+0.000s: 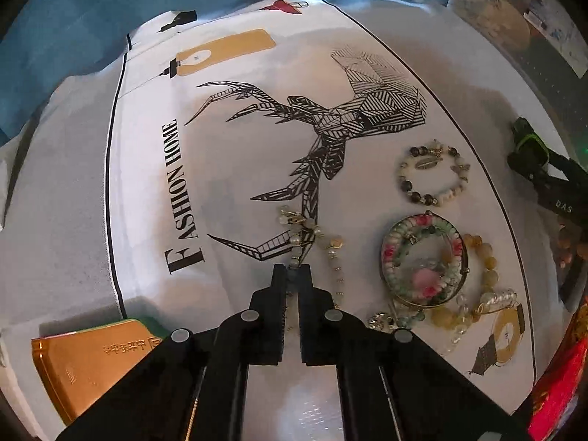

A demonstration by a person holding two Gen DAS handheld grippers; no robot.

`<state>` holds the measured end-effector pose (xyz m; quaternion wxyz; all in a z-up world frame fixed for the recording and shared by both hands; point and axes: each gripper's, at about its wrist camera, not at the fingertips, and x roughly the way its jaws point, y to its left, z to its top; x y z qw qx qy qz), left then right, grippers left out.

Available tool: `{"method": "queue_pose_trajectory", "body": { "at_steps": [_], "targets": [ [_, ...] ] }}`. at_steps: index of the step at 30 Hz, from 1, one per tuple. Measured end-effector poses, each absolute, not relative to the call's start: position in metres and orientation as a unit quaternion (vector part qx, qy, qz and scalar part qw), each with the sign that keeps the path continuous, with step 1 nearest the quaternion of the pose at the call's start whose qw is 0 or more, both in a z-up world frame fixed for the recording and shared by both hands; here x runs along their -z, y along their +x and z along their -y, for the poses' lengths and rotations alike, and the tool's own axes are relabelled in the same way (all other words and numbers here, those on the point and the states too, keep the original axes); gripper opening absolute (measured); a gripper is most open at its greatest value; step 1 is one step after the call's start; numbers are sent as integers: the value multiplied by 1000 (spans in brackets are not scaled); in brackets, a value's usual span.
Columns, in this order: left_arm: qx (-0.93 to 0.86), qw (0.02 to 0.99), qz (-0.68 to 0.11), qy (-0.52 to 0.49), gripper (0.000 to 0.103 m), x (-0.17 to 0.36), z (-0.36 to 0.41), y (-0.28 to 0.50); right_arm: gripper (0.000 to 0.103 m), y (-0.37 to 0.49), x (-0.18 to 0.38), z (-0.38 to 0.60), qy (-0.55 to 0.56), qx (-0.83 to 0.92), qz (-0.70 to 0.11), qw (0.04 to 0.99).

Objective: Organize jewelry
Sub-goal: 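Reach the right tool to the green-black watch and close on it, then carry the watch with the right tool and release it onto the copper tray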

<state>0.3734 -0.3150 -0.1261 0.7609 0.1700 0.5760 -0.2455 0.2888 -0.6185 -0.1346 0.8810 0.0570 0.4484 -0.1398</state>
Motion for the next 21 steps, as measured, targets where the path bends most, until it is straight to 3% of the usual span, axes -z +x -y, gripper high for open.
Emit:
{"method": "queue_pose_trajectory", "body": {
  "at_steps": [1,2,3,10,21],
  "targets": [
    [252,760,-577,162,4,124,316,374,93,289,134,619,58,140,-448,881],
    [257,761,-575,155,4,121,322,372,77,288,132,618,54,137,-441,885],
    [261,766,-570,143,4,114,320,372,45,287,128,616,50,136,-428,892],
    [280,798,-526,86,4,62,282,342,43,275,115,611,84,134,-419,894],
    [254,850,-459,35,4,-25,185,252,43,201,23,519,64,95,-340,934]
  ]
}}
